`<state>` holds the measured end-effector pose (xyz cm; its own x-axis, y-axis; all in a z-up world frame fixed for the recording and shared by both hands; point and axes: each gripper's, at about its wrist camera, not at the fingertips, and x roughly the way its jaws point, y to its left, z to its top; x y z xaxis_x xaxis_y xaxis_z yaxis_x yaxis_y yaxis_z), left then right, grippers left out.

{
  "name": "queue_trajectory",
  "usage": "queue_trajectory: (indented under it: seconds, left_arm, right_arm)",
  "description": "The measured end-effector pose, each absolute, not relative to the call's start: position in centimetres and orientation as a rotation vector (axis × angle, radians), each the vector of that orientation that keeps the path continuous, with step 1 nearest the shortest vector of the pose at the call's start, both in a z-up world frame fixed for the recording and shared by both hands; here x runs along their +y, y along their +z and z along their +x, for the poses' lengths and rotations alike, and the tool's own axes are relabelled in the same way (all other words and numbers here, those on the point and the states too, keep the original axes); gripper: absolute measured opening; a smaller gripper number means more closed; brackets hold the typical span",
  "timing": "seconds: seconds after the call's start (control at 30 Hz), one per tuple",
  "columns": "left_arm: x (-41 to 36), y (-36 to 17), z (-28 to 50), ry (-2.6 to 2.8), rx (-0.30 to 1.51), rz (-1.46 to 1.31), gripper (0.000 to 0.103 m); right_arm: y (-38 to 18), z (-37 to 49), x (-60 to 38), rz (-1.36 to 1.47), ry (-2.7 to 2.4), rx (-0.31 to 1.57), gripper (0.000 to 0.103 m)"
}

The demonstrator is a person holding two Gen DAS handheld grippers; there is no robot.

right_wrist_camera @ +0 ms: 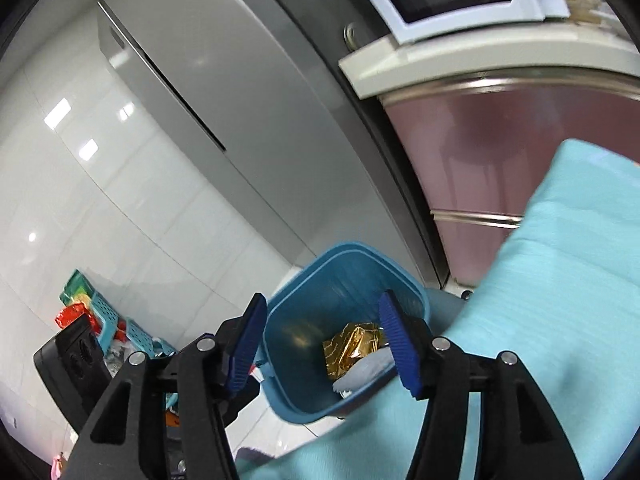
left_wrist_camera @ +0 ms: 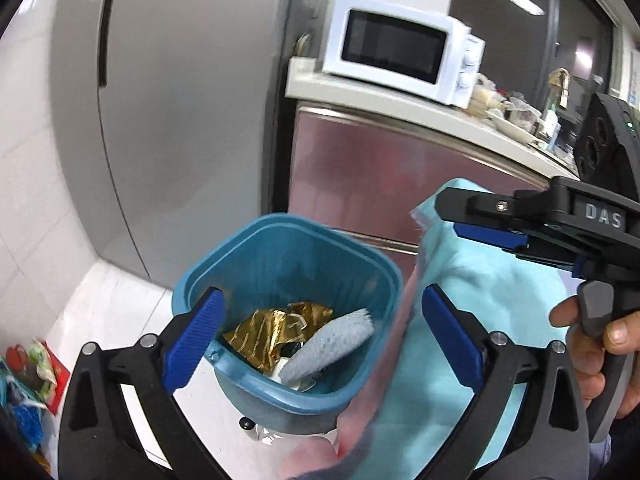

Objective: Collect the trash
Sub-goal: 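Move both tools back over the table toward the remaining trash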

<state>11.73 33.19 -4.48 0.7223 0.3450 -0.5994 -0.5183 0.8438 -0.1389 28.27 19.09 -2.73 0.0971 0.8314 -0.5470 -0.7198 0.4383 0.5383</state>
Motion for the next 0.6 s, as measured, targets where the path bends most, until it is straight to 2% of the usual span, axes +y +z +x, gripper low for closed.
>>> queue_trajectory:
  seconds: [0.6]
  left_arm:
    - [20.2, 1.5, 11.2, 0.333, 0.541, -0.155, 0.097]
  right_arm:
    - [3.1, 22.8, 3.6, 0.226, 1.027, 0.613, 0.09]
